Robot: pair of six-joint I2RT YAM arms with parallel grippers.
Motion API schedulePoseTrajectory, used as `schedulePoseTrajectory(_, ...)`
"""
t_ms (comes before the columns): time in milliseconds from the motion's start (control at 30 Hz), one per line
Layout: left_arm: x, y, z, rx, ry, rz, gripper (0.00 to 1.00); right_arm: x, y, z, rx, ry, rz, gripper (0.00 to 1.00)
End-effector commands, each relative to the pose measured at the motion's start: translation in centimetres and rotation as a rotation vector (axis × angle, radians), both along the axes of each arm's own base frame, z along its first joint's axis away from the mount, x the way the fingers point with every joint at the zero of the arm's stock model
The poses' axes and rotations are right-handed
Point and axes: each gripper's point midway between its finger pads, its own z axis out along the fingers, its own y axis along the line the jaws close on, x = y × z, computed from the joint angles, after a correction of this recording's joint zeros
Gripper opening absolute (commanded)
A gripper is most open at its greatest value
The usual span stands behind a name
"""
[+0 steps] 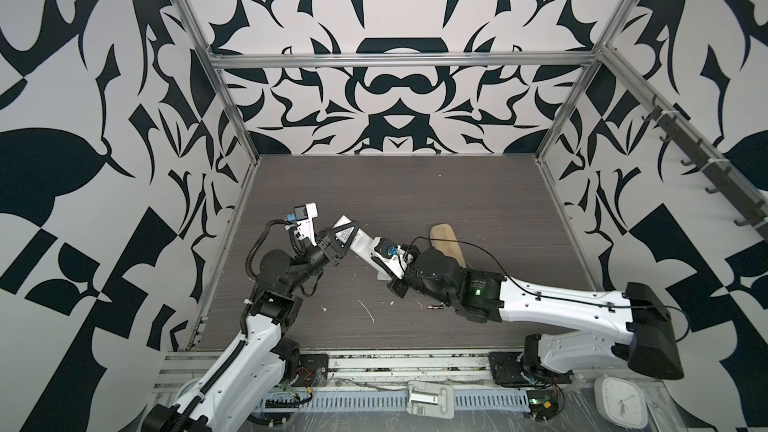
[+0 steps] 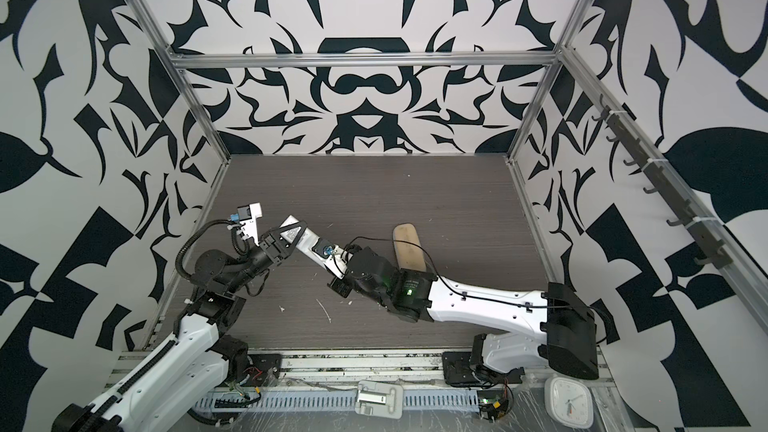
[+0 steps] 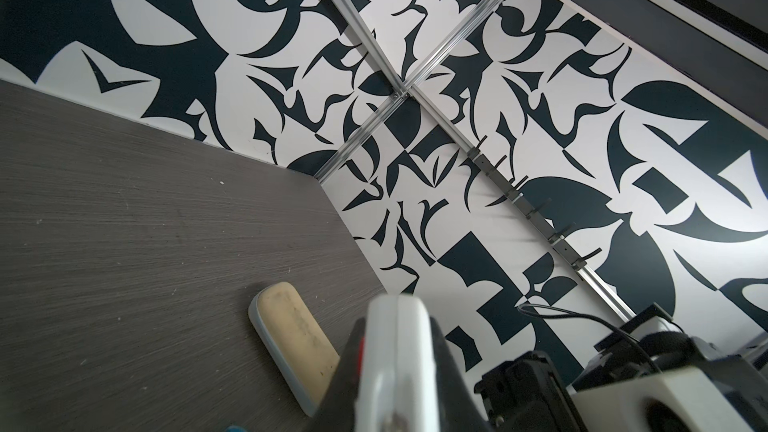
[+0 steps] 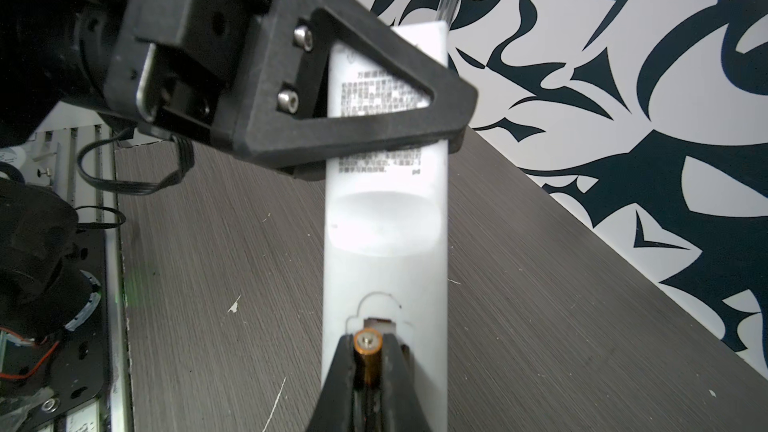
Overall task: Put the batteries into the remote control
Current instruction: 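Press the battery into the remote's compartment with the right gripper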
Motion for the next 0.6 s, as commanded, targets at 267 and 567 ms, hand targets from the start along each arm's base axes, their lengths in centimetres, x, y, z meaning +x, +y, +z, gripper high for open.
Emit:
schedulePoseTrajectory(267,-0.82,0.29,3.15,-0.057,-0.096,-0.011,0.0,-0.1,-0.21,0.81,0.053,0.013,-0.017,0.18)
schedulePoseTrajectory(567,-0.85,0.33,3.01,-0.055,-0.099,-0.01,0.0,-0.48,0.26,0.53,0.056,0.033,0.011,0.21)
